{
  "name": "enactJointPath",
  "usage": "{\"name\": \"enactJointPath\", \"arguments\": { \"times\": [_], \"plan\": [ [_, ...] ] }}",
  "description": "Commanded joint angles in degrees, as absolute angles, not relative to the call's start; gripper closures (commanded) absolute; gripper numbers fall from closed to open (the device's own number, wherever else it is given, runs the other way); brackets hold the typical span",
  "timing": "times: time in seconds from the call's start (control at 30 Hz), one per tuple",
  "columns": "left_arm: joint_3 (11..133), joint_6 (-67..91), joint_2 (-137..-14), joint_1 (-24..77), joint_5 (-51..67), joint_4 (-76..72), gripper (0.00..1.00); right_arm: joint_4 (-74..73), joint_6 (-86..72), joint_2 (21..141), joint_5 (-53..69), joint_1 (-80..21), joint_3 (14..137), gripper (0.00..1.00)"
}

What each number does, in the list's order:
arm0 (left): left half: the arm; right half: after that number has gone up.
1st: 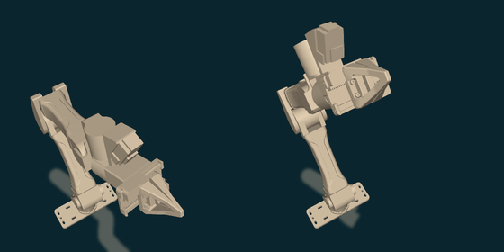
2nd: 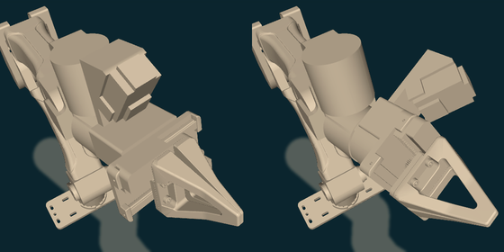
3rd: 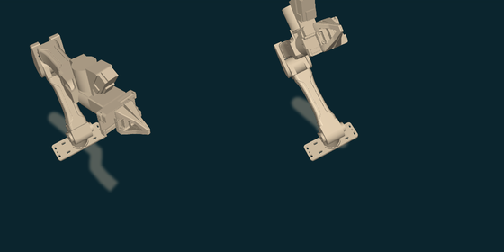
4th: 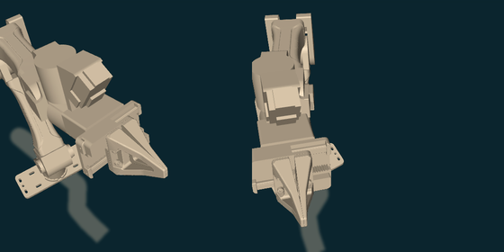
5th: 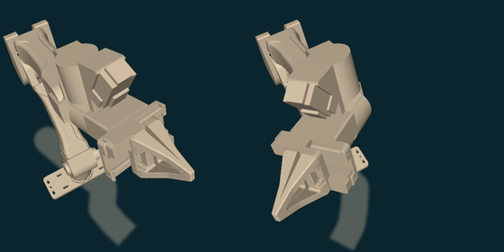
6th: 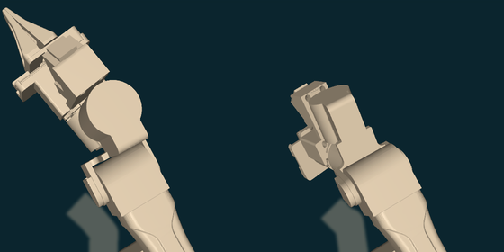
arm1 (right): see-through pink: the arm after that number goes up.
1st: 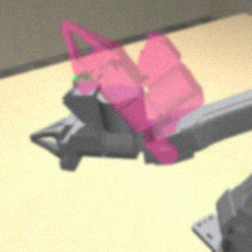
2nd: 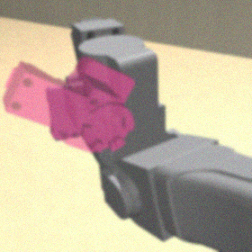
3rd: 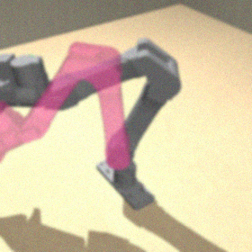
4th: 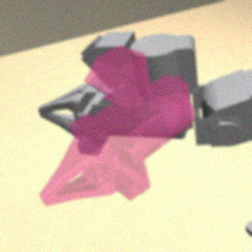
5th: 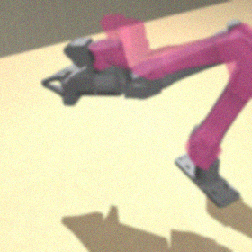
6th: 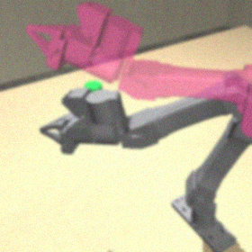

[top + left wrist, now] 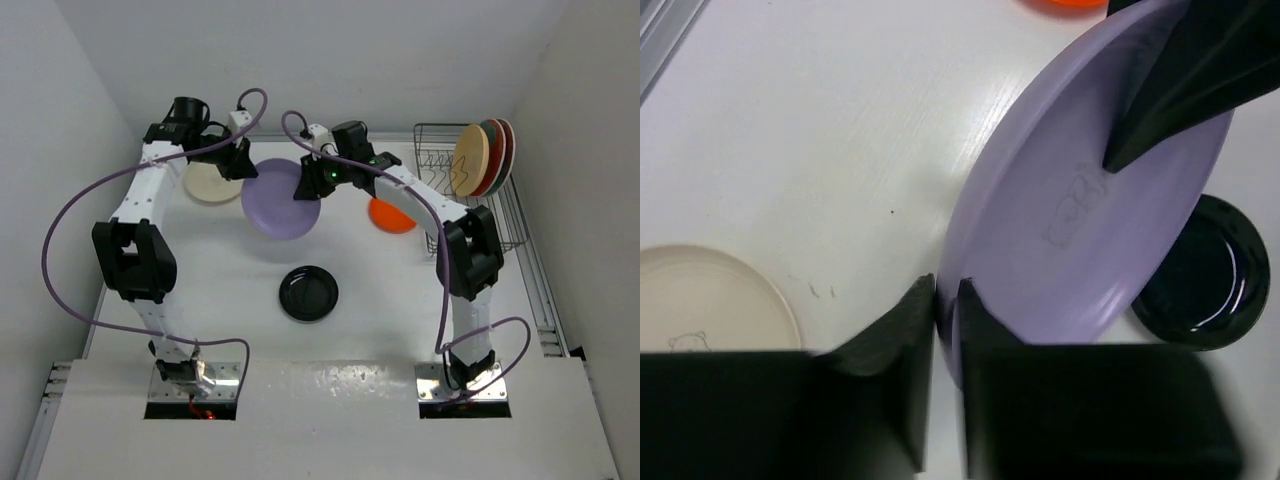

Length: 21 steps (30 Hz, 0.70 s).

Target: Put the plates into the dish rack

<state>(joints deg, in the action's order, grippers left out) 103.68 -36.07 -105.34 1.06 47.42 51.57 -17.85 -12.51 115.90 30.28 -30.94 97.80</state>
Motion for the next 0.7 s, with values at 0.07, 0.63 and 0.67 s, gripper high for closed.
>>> {"name": "enactJointPath", "arguments": {
  "times": [0.07,0.63,0.67],
  "plan": [
    [107.40,-33.84,-107.05,0.79,44.74,52.21,0.38,-12.66,-12.74,108.47,25.67,-28.84,95.63,1.00],
    [107.14,-24.79,-106.96,-5.62,23.38,48.16,0.04,-10.93,1.55,95.62,-35.31,-4.58,88.69,1.00],
    [106.53,-24.79,-106.96,-5.62,23.38,48.16,0.03,-9.07,2.19,96.32,-35.59,-3.44,88.25,1.00]
  ]
}}
